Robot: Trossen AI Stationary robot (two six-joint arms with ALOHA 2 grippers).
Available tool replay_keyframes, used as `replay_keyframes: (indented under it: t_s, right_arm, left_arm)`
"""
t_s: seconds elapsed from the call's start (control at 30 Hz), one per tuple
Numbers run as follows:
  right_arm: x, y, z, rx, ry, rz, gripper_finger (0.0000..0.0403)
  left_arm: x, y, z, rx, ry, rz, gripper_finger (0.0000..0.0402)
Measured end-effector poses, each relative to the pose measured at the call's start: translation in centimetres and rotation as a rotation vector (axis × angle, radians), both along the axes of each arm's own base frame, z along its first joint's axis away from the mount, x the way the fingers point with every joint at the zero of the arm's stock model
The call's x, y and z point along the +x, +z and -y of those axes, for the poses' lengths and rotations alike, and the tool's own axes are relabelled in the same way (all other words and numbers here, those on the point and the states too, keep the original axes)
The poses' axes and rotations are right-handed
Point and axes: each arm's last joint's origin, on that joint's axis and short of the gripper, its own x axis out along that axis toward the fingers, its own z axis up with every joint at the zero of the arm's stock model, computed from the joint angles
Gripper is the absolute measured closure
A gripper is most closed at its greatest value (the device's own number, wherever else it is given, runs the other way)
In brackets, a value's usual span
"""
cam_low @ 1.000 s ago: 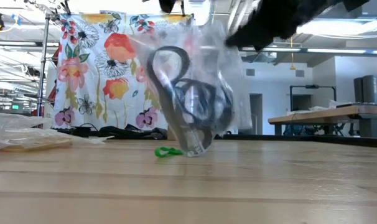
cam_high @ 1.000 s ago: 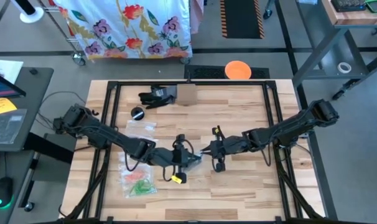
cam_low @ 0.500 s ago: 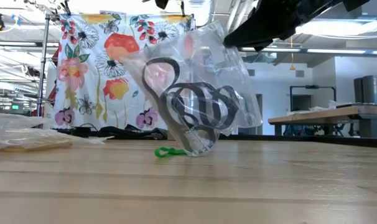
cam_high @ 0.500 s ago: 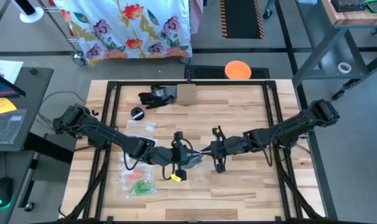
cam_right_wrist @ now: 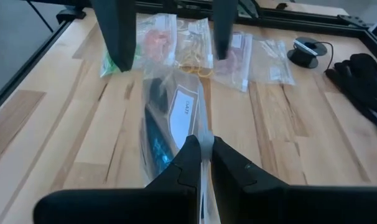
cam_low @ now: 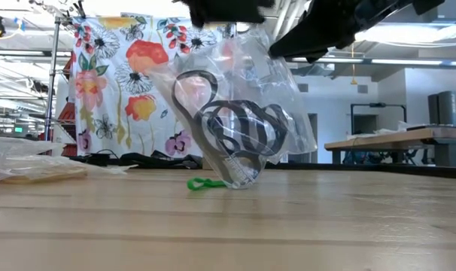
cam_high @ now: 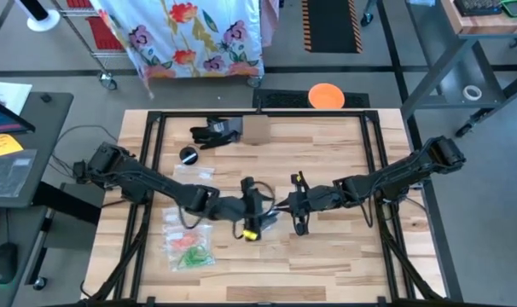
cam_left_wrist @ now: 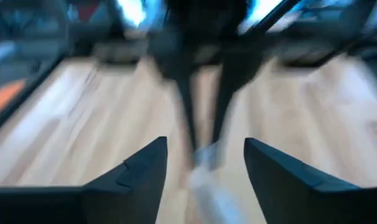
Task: Sort rubber bands
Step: Close the transparent zip bag
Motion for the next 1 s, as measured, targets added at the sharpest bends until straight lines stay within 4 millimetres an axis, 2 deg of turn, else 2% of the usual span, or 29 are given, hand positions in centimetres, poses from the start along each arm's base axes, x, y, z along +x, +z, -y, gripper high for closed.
replay_keyframes:
  t_s: [0.13,0.77,0.87,1.0]
  right_arm:
    - [0.0,0.0,0.0,0.001,0.001,0.000,0.0385]
    - [0.0,0.0,0.0,0.001,-0.001,-0.010,0.0385]
    - [0.0,0.0,0.0,0.001,-0.001,-0.009,0.0385]
    - [0.0,0.0,0.0,0.000,-0.001,-0.009,0.0385]
  left_arm:
    - [0.9,-1.5,-0.9,-0.016,0.018,-0.038,0.0188]
    - [0.7,-1.4,0.4,0.006,-0.046,-0.030,0.0187]
    - [0.7,-1.3,0.3,0.014,-0.028,-0.027,0.0198]
    - [0.6,-1.4,0.2,0.031,-0.001,-0.027,0.0234]
